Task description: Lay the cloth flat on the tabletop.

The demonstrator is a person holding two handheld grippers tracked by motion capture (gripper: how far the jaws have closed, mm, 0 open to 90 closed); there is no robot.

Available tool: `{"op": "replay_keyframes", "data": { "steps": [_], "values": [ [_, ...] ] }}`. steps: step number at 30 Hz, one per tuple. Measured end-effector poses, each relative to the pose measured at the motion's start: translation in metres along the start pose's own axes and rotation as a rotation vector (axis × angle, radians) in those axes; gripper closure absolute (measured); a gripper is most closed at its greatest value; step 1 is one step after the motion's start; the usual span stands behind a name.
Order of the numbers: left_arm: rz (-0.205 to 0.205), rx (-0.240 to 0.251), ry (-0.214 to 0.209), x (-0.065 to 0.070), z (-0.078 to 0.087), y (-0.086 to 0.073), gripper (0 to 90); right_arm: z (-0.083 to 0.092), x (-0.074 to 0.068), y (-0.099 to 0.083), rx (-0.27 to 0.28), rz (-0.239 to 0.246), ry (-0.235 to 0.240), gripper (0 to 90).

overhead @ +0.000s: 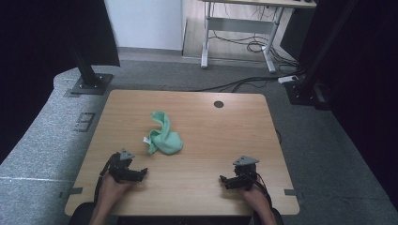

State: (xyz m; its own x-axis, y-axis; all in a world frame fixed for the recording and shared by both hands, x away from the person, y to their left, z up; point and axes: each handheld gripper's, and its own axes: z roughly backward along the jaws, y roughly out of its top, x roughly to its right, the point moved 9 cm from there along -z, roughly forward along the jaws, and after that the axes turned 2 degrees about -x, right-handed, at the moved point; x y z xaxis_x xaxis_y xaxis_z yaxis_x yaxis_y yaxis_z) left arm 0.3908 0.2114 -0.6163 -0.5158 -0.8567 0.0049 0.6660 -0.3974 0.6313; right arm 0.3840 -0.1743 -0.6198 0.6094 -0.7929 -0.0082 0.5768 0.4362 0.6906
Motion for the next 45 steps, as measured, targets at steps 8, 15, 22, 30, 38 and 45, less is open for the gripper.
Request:
{"op": "replay_keyframes", "data": {
  "steps": [8,15,22,30,38,45],
  "values": [
    [0.001,0.001,-0.003,0.000,-0.001,0.001,0.0,0.000,0.000,0.000,0.000,0.000,0.000,0.0],
    [-0.002,0.002,-0.004,0.001,-0.001,0.001,0.0,0.000,0.000,0.000,0.000,0.000,0.000,0.0],
    [-0.008,0.020,-0.008,0.003,0.000,0.003,5.2,0.000,0.000,0.000,0.000,0.000,0.000,0.0],
    [-0.002,0.020,-0.023,0.005,0.002,0.008,13.7,0.000,0.000,0.000,0.000,0.000,0.000,0.0],
    [-0.056,0.078,-0.022,0.014,0.010,0.029,15.1,0.000,0.000,0.000,0.000,0.000,0.000,0.0],
    [-0.094,0.118,-0.016,0.020,0.015,0.055,18.5,0.000,0.000,0.000,0.000,0.000,0.000,0.0]
  ]
}}
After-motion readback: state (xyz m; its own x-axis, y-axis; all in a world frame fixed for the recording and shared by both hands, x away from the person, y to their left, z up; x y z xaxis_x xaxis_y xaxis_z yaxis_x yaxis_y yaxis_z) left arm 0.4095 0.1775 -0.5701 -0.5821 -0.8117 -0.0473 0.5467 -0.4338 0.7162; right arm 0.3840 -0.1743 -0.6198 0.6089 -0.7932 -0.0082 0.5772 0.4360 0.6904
